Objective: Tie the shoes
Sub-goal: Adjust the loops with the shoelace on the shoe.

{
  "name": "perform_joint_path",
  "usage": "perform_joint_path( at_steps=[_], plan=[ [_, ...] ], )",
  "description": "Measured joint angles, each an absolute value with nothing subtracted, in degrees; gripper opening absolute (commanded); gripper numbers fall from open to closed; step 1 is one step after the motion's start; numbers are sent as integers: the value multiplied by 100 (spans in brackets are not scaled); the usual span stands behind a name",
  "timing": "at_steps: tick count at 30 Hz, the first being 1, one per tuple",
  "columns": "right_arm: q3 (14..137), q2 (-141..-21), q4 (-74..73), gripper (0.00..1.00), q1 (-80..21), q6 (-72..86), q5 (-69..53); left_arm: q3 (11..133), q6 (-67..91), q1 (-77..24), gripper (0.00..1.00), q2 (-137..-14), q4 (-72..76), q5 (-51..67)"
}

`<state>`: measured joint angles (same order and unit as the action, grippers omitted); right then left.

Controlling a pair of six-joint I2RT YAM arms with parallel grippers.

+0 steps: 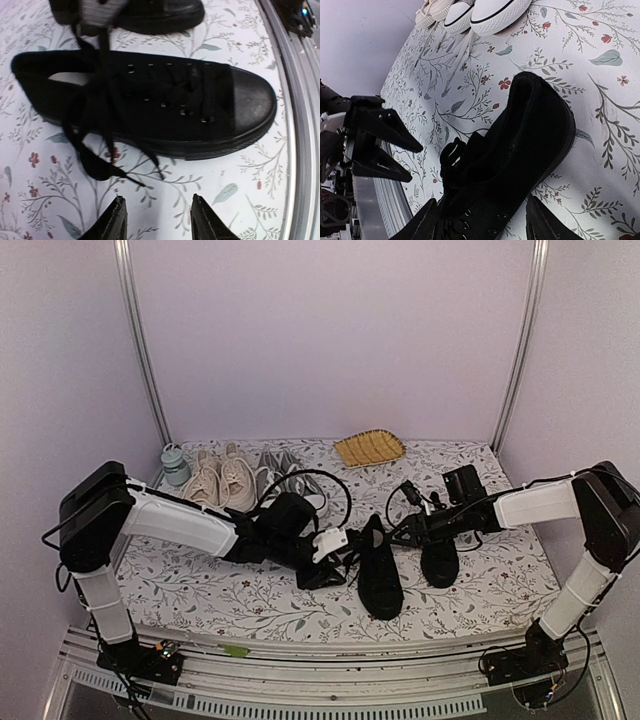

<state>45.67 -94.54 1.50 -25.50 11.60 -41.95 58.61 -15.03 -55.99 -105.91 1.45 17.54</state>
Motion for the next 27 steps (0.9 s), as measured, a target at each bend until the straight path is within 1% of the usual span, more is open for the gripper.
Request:
perform_joint_path(
  at_steps=[4, 8, 11, 13, 16, 19, 20, 21, 27],
  plan=[
    [4574, -9496, 202, 55, -2550, 1138, -4281, 5988, -1538, -5288, 45, -10678, 183, 1415],
    [4641, -9544, 257, 50, -2550, 1135, -4364, 6388, -1584, -5085, 54, -11083, 180, 1243],
    [4746, -9679, 309, 43, -2552, 1140, -4412, 6479, -1651, -5061, 54, -11209, 178, 1345],
    [4772, -9745, 309, 39, -2552, 1149, -4431, 6532, -1693, -5063, 53, -11325, 183, 1461],
    [4772, -9784, 285, 31, -2561, 1151, -4434, 6591, -1741, -5063, 47, -11515, 161, 1573],
    [4772, -9784, 261, 21, -2563, 1135, -4431, 6672, -1758, -5063, 42, -11642, 110, 1597],
    [4772, -9784, 246, 15, -2563, 1135, -4436, 6696, -1761, -5063, 41, -11671, 110, 1592],
    [4772, -9784, 231, 12, -2561, 1140, -4434, 6713, -1763, -5063, 39, -11686, 110, 1586],
    [4775, -9784, 143, 9, -2563, 1135, -4440, 6757, -1798, -5063, 39, -11705, 141, 1566]
  ],
)
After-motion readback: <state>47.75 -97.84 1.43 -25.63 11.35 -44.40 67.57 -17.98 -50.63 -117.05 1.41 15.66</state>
